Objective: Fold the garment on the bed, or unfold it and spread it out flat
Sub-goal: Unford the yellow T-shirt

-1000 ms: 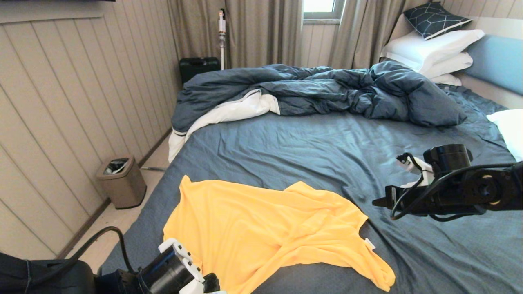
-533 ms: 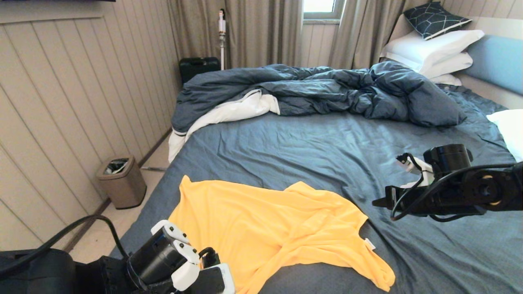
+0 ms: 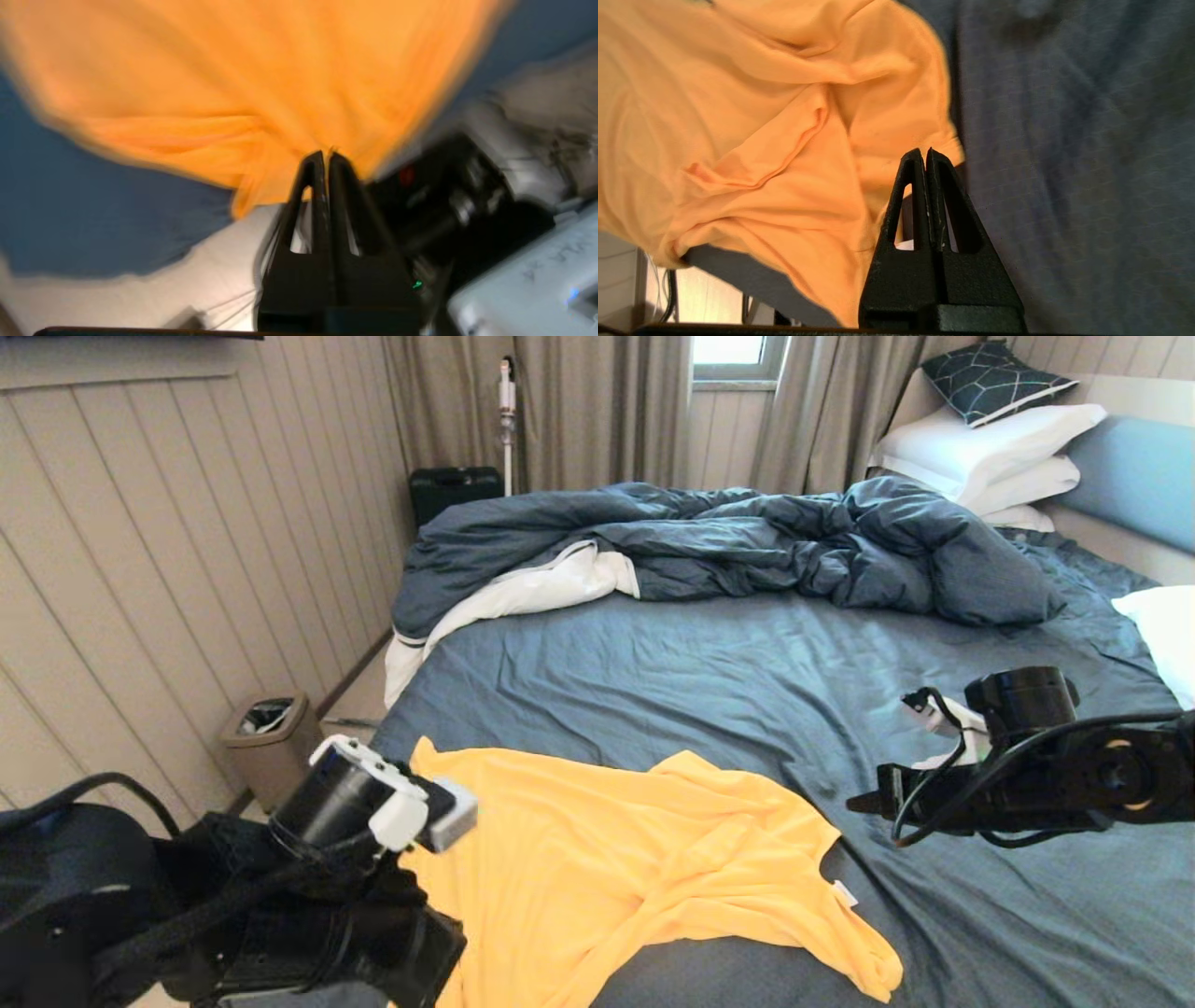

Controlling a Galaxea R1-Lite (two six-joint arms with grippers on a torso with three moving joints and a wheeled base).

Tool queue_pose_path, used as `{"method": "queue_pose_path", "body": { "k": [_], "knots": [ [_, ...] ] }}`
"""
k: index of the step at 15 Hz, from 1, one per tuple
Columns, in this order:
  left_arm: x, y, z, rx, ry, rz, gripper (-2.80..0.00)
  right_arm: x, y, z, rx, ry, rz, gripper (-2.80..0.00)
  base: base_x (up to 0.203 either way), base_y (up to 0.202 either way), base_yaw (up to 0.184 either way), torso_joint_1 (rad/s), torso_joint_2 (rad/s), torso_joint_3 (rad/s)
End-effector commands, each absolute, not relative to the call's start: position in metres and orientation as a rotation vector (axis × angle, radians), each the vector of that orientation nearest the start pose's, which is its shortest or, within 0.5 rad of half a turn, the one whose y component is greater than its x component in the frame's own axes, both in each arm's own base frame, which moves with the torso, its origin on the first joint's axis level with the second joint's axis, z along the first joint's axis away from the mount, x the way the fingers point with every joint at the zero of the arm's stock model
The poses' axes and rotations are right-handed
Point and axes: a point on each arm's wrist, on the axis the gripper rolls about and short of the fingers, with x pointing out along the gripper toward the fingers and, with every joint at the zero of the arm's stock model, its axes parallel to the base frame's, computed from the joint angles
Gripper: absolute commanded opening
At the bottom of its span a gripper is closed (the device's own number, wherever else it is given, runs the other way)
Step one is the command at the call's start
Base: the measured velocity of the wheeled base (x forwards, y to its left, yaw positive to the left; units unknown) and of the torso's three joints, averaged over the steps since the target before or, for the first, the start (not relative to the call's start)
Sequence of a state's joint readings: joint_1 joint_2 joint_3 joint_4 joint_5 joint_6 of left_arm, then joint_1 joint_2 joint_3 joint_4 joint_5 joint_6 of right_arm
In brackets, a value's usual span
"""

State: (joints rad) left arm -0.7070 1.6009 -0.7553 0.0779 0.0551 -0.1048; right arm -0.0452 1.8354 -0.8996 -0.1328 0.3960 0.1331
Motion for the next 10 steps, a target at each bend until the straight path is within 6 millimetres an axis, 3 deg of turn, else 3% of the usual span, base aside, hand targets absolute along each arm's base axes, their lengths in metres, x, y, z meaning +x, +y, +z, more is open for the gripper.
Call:
{"method": "queue_pose_path", "body": {
  "k": [1,4,7,9,10],
  "knots": [
    [0.206,-0.129,0.150,0.066,0.895,-0.331,-2.80,0.311,0.007,0.127,0.310,0.804,0.308,-2.80,0.000,0.000,0.000,0.000,0.00,0.000],
    [0.202,-0.083,0.171,-0.098,0.874,-0.115,-2.80,0.311,0.036,0.138,0.316,0.860,0.359,-2.80,0.000,0.000,0.000,0.000,0.00,0.000],
    [0.167,-0.052,0.186,-0.168,0.867,-0.065,-2.80,0.305,0.074,0.154,0.259,0.998,0.411,-2.80,0.000,0.000,0.000,0.000,0.00,0.000],
    [0.138,-0.041,0.185,-0.201,0.902,-0.062,-2.80,0.299,0.101,0.161,0.183,1.032,0.431,-2.80,0.000,0.000,0.000,0.000,0.00,0.000],
    [0.123,-0.036,0.182,-0.229,0.910,-0.049,-2.80,0.295,0.115,0.162,0.140,1.036,0.435,0.00,0.000,0.000,0.000,0.000,0.00,0.000]
  ]
}}
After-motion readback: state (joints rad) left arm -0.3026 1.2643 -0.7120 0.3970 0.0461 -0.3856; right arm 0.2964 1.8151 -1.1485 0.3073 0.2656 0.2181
